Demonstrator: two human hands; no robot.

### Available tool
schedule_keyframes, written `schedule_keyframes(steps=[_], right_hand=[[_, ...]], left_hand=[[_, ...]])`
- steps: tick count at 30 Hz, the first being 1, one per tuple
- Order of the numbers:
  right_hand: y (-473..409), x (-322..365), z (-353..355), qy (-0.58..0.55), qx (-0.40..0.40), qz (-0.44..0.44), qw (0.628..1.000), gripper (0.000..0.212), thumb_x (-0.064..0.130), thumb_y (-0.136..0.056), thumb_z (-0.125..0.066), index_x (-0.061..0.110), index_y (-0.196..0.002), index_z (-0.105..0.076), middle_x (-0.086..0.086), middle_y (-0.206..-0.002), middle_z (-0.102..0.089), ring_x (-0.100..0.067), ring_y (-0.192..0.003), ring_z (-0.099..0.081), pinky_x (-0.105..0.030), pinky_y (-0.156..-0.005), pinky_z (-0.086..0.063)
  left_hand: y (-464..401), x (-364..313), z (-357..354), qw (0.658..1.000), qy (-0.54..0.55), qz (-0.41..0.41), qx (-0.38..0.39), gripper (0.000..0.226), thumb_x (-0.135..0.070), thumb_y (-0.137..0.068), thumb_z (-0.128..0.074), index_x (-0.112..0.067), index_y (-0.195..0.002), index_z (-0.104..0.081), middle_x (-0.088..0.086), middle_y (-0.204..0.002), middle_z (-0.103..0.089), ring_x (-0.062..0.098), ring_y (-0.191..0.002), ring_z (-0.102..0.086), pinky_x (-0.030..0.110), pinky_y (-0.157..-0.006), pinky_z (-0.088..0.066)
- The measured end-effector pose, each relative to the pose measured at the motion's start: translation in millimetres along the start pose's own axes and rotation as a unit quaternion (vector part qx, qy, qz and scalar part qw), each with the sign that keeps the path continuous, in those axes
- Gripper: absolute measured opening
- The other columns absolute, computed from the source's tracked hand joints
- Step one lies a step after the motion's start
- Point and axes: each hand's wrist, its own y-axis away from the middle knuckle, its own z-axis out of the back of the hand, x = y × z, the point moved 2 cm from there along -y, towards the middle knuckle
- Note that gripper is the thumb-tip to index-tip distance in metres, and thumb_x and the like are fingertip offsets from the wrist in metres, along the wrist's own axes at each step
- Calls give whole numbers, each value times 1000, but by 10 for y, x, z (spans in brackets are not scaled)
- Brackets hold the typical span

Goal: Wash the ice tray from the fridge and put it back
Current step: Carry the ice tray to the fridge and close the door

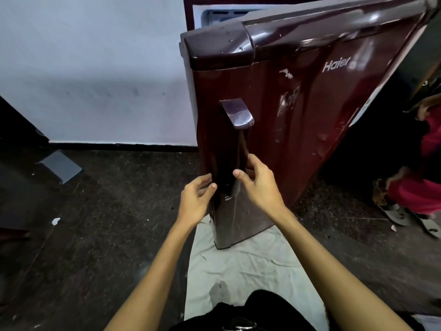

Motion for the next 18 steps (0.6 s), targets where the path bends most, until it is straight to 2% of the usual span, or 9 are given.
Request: schedule_keyframes(steps=[3, 5, 7, 9, 11, 12, 15, 17, 18], right_hand=[[-221, 54, -115, 13, -8, 1, 1000, 29, 17, -93, -59, 9, -120, -56, 0, -109, -68, -6, -98, -63, -14, -84, -48], [-366, 94, -171, 31, -8, 8, 999, 35, 27, -96, -53, 13, -127, -51, 3, -106, -66, -5, -91, -64, -14, -76, -48], [-512, 141, -206, 40, 7, 27, 999, 40, 34, -97, -48, 23, -135, -42, 8, -102, -63, -1, -80, -63, -12, -68, -46], [-666, 182, -207, 39, 15, 38, 998, 42, 34, -97, -47, 25, -137, -39, 4, -108, -63, -6, -89, -64, -22, -77, -52], [-833, 243, -201, 40, 19, 52, 998, 40, 29, -97, -49, 18, -135, -43, -3, -114, -64, -13, -97, -65, -34, -86, -53], [-914, 277, -194, 39, 20, 59, 997, 37, 26, -97, -50, 15, -133, -46, -4, -113, -65, -13, -97, -65, -36, -87, -52], [-1132, 361, -167, 26, 33, 79, 996, 30, 20, -97, -53, 12, -125, -54, 1, -110, -67, -6, -95, -65, -30, -88, -52], [-1273, 387, -146, 25, 45, 82, 995, 30, 19, -96, -54, 11, -125, -55, 1, -112, -66, -3, -96, -64, -26, -88, -52], [-1335, 393, -143, 28, 49, 83, 995, 31, 20, -95, -55, 10, -125, -56, 0, -113, -66, -4, -97, -64, -25, -89, -52]], left_hand=[[-175, 41, 46, 1000, -2, 6, 20, 43, -13, -91, -62, -5, -132, -52, 8, -131, -58, -13, -90, -56, 2, -74, -45], [-306, 52, 83, 1000, 4, 13, 18, 45, -11, -90, -63, -7, -134, -50, 9, -131, -58, -16, -84, -55, 2, -73, -45], [-446, 40, 118, 1000, 6, 13, 19, 47, -11, -90, -63, -9, -135, -50, 10, -131, -58, -12, -85, -58, 3, -74, -46], [-585, 4, 137, 1000, 8, 13, 26, 49, -12, -90, -63, -12, -136, -48, 11, -132, -57, 0, -94, -61, 9, -80, -49], [-745, -44, 137, 999, 8, 14, 33, 50, -13, -90, -63, -13, -137, -47, 13, -133, -56, 14, -106, -62, 17, -88, -49], [-825, -71, 129, 999, 8, 12, 36, 50, -12, -90, -63, -13, -137, -48, 13, -134, -56, 16, -110, -61, 17, -89, -48], [-1028, -170, 84, 999, 10, -11, 44, 46, -10, -90, -62, -9, -135, -51, 10, -129, -60, 6, -109, -61, 10, -87, -48], [-1139, -210, 69, 999, 14, -21, 37, 42, -11, -91, -62, -9, -132, -54, 6, -124, -64, -3, -100, -63, 12, -86, -49], [-1185, -216, 72, 999, 14, -21, 28, 40, -12, -91, -61, -9, -131, -55, 6, -123, -65, -2, -102, -63, 16, -88, -50]])
